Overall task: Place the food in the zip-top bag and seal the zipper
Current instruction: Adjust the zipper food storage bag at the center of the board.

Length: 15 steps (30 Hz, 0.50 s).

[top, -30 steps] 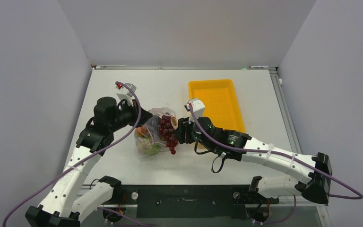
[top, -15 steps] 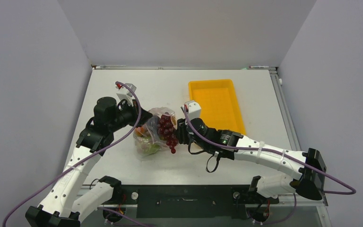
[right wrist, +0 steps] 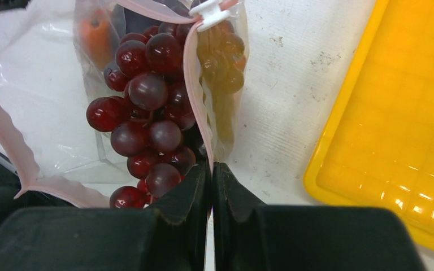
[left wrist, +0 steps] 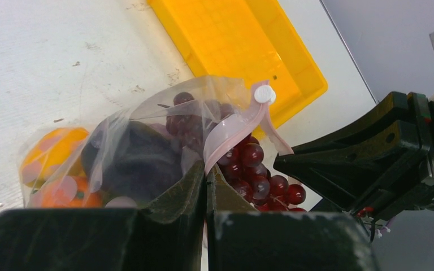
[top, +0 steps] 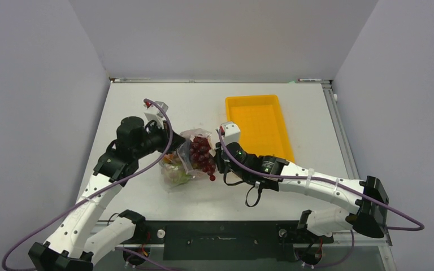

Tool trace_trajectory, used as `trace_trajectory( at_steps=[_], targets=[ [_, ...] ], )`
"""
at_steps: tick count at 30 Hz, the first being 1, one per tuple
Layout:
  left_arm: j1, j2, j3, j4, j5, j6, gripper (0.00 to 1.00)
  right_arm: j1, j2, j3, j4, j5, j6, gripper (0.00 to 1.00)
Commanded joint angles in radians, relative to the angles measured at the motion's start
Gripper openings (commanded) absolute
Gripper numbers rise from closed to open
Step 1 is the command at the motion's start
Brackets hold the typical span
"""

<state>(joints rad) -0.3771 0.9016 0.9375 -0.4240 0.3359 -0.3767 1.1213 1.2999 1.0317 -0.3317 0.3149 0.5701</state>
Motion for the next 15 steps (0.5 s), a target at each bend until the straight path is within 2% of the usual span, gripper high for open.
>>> trace_trajectory(
  at_steps=[1,9,15],
  targets=[
    [-0.094,-0.008,0.030,-0.029,-0.085,0.052,0.00,0.011,-0.083,0.048,-0.038,0.036,-0.001,0.05],
    [-0.171,-0.037,0.010,-0.096,-0.051,0.040,0.00,0.015,-0.165,0.085,-0.080,0.015,-0.007,0.05],
    [-0.183,-0.066,0.075,-0.206,0.018,0.045,0.00,0.021,-0.228,0.140,-0.100,0.000,-0.018,0.05]
  ],
)
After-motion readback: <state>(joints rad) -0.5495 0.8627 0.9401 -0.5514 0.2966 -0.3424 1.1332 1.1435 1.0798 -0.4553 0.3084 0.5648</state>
